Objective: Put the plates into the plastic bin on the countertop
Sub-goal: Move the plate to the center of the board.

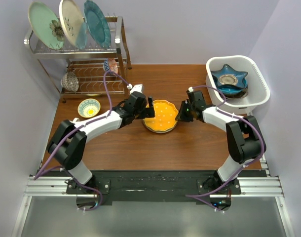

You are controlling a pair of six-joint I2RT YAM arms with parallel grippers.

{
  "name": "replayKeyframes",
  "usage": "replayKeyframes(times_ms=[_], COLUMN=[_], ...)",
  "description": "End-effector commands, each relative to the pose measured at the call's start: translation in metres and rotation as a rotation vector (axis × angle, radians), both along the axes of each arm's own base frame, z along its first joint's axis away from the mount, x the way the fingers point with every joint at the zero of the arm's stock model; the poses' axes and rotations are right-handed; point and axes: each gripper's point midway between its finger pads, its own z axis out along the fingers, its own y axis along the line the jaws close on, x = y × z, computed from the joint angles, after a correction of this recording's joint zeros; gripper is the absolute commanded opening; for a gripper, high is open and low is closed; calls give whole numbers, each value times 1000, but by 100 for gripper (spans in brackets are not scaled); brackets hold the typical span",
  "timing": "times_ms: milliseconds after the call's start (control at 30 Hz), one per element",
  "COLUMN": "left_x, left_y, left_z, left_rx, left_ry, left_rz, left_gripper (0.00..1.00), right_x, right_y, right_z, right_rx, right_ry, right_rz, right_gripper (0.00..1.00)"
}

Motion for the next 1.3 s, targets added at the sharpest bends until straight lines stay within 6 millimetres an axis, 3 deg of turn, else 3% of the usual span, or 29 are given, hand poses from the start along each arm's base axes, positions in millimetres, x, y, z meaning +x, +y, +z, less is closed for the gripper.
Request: replayKeyframes(times_ms=[0, 200, 400, 533, 967, 1267], left_x=[7, 7, 8, 9, 9, 9], left_y=[-3, -7, -10, -10, -8, -3], left_z=[8, 8, 6, 5, 4, 19], left_rx=[-31, -36, -41, -35, -25, -33], left_ry=[-25, -29, -25, -21, -15, -44], left_rz=[4, -16, -22, -23, -6, 8], left_gripper=[98, 98, 98, 98, 98, 98], right_x=[-47, -38, -36, -37, -27, -26], right_y=[-27, -36, -35, -35, -25, -20], right_z=[-34, -20, -21, -18, 32, 54], right_rx=[-147, -196, -197, -189, -121, -67], right_ry=[183, 140, 127, 117, 12, -33], right_rz=[24, 5, 13, 13, 13, 5], right_gripper=[18, 19, 14, 4, 0, 0])
